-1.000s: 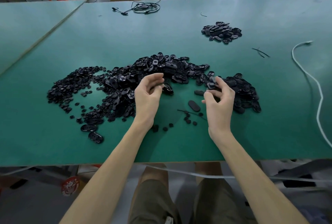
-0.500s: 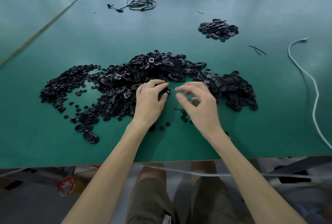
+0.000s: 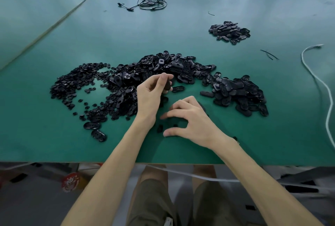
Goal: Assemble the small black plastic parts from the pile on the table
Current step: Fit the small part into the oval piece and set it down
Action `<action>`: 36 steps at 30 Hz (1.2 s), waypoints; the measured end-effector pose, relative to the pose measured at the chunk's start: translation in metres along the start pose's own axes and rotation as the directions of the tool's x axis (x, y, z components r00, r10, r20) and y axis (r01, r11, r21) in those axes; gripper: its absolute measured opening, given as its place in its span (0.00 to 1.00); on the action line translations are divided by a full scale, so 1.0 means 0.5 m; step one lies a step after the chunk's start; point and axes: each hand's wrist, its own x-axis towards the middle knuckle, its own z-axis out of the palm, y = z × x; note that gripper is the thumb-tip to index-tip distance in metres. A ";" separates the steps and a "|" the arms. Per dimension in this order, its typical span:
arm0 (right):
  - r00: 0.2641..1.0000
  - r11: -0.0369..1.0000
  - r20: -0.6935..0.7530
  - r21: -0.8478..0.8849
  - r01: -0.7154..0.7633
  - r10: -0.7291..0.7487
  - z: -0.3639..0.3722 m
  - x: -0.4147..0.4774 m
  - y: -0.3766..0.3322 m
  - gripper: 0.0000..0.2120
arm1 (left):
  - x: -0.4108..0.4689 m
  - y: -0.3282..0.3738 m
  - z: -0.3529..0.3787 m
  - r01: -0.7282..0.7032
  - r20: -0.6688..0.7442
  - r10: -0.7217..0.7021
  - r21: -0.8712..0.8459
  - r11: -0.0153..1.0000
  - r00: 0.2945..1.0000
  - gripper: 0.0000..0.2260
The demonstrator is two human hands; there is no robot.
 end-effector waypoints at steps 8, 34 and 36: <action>0.989 0.986 0.019 -0.077 0.147 -0.146 0.000 -0.005 -0.018 0.13 | 0.008 0.001 0.011 0.187 0.102 -0.163 -0.320 0.929 0.981 0.10; 0.819 0.634 -0.346 0.772 -0.029 0.458 -0.032 0.004 0.025 0.07 | -0.007 -0.018 0.015 0.035 0.318 -0.046 0.040 0.999 0.947 0.12; 0.808 0.610 -0.341 0.792 -0.028 0.480 -0.034 0.005 0.025 0.07 | -0.009 -0.014 0.014 0.047 0.323 -0.053 0.024 0.999 0.945 0.12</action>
